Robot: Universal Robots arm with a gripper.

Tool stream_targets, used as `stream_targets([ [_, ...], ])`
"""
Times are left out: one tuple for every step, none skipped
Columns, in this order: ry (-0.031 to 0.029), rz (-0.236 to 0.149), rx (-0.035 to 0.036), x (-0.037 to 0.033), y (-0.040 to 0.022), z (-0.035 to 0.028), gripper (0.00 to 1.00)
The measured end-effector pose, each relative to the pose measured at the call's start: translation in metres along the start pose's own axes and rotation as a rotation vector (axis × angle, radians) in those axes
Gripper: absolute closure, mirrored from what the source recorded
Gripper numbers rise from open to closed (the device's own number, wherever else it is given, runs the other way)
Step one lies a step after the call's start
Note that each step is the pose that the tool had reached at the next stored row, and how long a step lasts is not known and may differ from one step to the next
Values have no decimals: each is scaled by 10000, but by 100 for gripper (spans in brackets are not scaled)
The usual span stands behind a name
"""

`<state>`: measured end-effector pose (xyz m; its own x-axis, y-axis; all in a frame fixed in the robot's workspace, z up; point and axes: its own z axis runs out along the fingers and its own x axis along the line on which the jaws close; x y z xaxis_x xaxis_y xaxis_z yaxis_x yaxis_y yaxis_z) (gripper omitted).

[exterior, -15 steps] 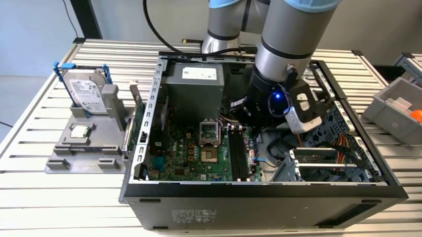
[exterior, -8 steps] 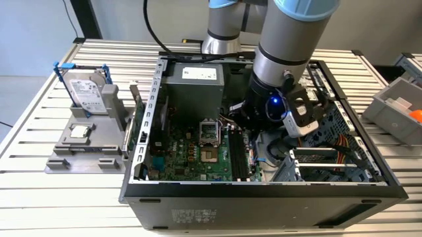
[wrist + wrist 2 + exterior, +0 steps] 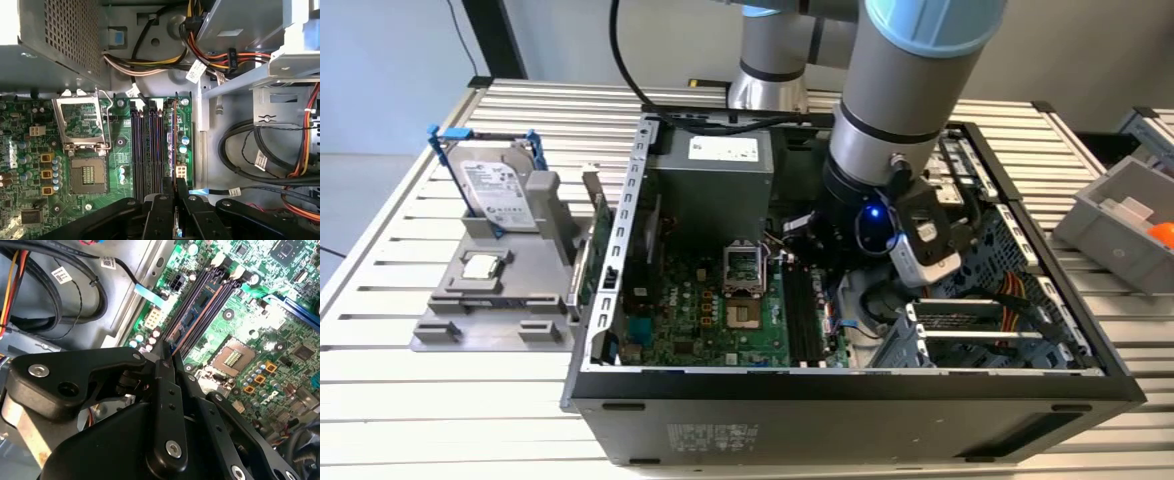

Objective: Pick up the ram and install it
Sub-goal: 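Insert the ram into the slot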

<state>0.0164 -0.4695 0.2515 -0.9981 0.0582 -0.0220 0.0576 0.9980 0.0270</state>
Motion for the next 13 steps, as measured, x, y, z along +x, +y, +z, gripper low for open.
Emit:
stream_targets([
  [-3, -19, -2, 2, -7, 7, 100],
  [-5, -37, -4, 6, -13, 18, 100],
  [-6, -55, -3, 8, -20, 28, 100],
  [-7, -71, -3, 10, -26, 36, 100],
  [-7, -94, -5, 12, -30, 45, 100],
  [-7, -112, -4, 14, -34, 54, 100],
  [-7, -118, -3, 19, -37, 60, 100],
  [-7, -119, -5, 24, -38, 68, 100],
  [-6, -121, -5, 28, -39, 74, 100],
  [-6, -122, -4, 32, -40, 78, 100],
  [-6, -124, -2, 36, -42, 81, 100],
  [-6, -127, -3, 39, -43, 86, 100],
  [-6, -131, -6, 44, -43, 94, 100],
])
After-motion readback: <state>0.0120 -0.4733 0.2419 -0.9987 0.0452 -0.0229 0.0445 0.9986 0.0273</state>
